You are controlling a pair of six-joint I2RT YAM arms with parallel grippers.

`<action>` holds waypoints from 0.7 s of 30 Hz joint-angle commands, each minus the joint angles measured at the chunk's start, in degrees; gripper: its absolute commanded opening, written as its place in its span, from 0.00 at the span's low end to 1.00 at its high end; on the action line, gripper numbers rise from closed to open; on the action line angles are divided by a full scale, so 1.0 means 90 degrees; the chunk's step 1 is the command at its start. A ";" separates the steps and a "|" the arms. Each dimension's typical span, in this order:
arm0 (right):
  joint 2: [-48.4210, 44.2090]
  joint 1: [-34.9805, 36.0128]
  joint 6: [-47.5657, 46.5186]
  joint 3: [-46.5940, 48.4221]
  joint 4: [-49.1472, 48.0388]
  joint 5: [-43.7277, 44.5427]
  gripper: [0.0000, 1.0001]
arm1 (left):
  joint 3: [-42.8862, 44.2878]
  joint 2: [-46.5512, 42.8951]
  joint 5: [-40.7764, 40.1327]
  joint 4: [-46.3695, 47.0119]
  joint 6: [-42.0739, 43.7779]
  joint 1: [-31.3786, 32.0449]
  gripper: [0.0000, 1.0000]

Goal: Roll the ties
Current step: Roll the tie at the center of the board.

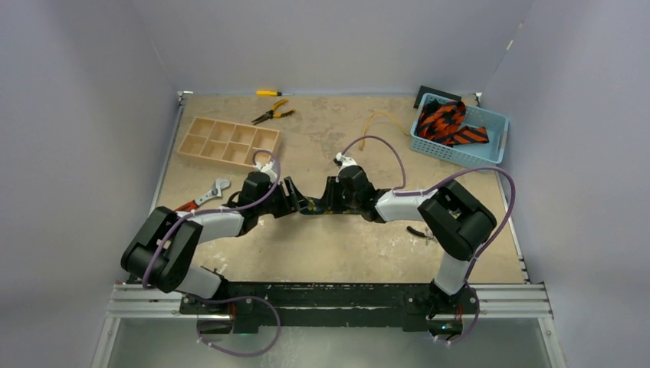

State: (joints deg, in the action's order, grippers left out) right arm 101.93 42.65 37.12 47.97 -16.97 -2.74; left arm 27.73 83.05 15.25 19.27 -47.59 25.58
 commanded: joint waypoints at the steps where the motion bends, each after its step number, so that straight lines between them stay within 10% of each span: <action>1: 0.0087 -0.0075 -0.0101 -0.0224 0.0106 0.0074 0.31 | -0.0048 0.0178 0.0602 0.0896 -0.0183 -0.0030 0.61; 21: 0.0038 -0.0082 -0.0206 -0.0401 -0.0087 0.0058 0.29 | -0.0146 0.0914 0.0936 0.1732 -0.0916 -0.0096 0.49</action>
State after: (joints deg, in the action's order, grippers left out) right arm 101.93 42.26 37.06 45.93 -20.91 -3.60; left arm 26.83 90.98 22.13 31.07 -54.06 25.50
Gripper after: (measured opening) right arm 0.294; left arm 0.485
